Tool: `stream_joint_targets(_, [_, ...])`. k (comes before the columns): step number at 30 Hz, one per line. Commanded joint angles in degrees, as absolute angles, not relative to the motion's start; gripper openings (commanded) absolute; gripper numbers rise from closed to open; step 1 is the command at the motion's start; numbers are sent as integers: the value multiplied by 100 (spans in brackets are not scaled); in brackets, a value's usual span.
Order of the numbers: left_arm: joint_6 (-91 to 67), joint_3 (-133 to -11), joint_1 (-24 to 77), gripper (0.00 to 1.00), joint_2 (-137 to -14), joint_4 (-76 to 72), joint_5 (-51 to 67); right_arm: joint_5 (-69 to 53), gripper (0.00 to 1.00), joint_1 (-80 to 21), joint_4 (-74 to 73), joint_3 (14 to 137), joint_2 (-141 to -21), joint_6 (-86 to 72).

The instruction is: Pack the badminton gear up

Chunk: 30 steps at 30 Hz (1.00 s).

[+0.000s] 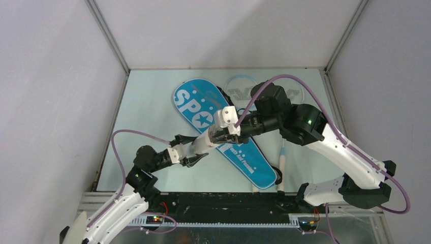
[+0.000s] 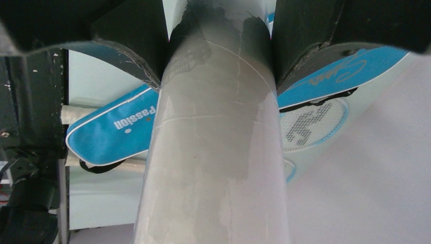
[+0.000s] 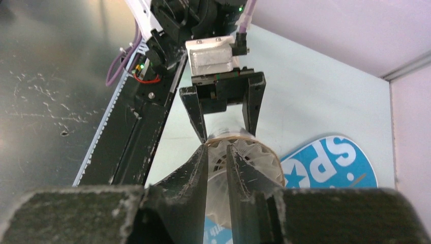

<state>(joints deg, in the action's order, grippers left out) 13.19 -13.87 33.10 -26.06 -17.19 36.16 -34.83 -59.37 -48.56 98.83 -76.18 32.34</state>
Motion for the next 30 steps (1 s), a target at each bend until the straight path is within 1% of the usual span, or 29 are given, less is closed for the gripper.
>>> stream_joint_targets(1, [976,-1324,3331,37,-2535,-2820,3906,-3968,23,-5911,-4223,9876,-7770,3006])
stream_joint_targets(10, [479,-1104,3331,37,-2568,-3731,3932,-4509,23,-5883,-3464,9684,-7924,2673])
stream_joint_targets(16, [222,-1056,3331,37,-2703,-4085,3870,-4951,23,-5811,-2788,9520,-8040,2291])
stream_joint_targets(22, [-72,-981,3330,37,-2946,-4708,3840,-5437,23,-5658,-1243,9097,-8147,1510])
stream_joint_targets(25, [-166,-1028,3331,37,-3058,-4758,3843,-5655,23,-5580,-784,9057,-8245,1037])
stream_joint_targets(30, [-311,-1064,3331,37,-3351,-4990,3835,-5502,25,-5627,-114,8971,-8318,640])
